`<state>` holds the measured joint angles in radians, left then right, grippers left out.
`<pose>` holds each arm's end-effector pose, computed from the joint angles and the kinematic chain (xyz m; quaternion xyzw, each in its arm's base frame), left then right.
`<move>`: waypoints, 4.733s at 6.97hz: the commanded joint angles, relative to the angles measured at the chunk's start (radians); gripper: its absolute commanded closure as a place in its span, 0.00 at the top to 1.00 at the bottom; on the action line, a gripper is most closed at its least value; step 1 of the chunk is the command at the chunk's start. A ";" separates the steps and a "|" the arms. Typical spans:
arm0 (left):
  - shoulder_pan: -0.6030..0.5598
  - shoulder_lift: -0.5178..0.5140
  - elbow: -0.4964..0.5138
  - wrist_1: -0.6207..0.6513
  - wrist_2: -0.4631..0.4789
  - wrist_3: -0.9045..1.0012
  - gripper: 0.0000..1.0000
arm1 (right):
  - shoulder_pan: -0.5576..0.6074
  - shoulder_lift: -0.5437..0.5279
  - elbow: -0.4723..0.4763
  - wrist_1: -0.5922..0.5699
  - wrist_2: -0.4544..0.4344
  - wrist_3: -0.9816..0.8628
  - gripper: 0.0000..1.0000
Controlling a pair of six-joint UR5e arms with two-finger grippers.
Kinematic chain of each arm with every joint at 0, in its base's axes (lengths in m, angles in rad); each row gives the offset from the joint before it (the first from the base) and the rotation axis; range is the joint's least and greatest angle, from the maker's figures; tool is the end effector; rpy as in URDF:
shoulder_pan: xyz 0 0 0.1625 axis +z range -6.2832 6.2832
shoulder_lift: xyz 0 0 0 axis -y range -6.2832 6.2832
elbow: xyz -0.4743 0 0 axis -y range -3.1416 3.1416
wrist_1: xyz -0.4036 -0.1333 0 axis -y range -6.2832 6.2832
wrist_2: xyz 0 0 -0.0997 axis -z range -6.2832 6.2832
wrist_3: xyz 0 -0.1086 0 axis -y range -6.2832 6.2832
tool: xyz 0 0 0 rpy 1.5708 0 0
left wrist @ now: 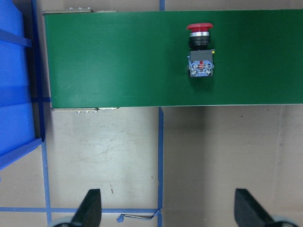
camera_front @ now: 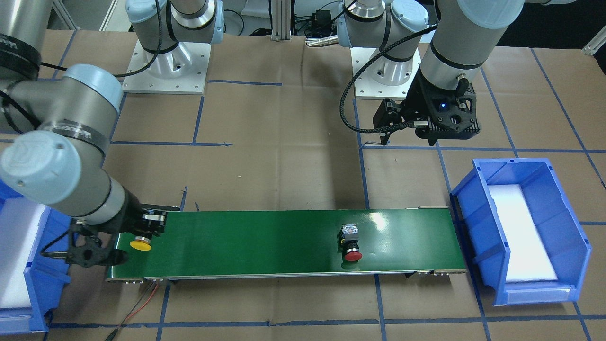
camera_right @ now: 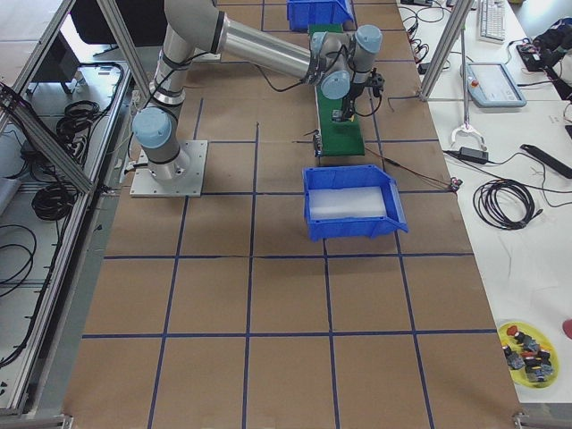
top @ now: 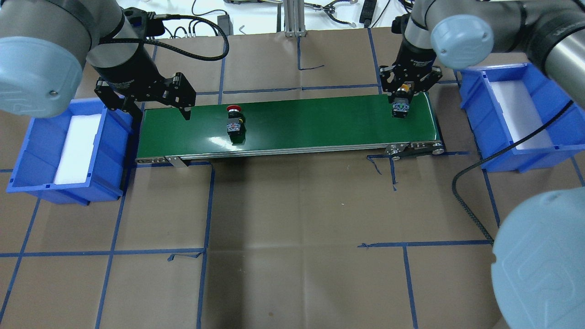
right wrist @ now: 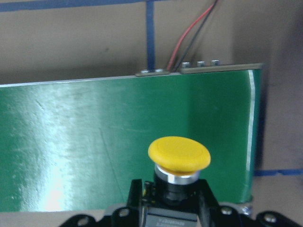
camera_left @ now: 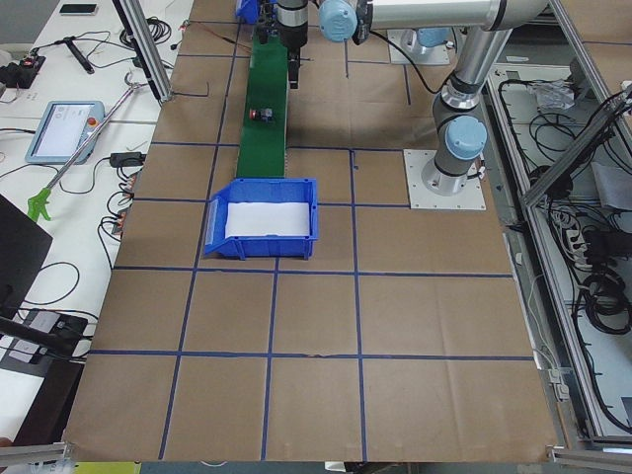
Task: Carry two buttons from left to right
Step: 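Grasp and lift the yellow button with the right gripper while the left gripper withdraws, then carry the yellow button into the far bin with the right gripper, then release the yellow button in the bin and raise the right gripper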
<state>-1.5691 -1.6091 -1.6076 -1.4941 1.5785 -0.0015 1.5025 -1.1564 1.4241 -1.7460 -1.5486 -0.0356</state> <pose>-0.1316 -0.5207 0.4977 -0.0016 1.0000 -0.0008 0.0039 0.0897 -0.6771 0.3726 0.0168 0.9987 0.0456 0.0135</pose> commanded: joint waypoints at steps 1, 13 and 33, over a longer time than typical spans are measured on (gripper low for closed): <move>0.000 0.000 0.000 0.000 0.000 0.000 1.00 | -0.187 -0.084 -0.030 0.079 -0.050 -0.270 0.02; -0.002 0.001 0.000 0.003 -0.002 -0.002 1.00 | -0.498 0.049 0.203 -0.210 0.027 -0.776 0.03; -0.002 0.000 0.003 0.005 -0.002 -0.005 1.00 | 0.013 -0.132 -0.085 0.131 -0.019 0.020 0.99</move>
<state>-1.5708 -1.6080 -1.6048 -1.4895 1.5768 -0.0061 1.4636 -1.2878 1.3384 -1.6155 -1.5616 -0.0856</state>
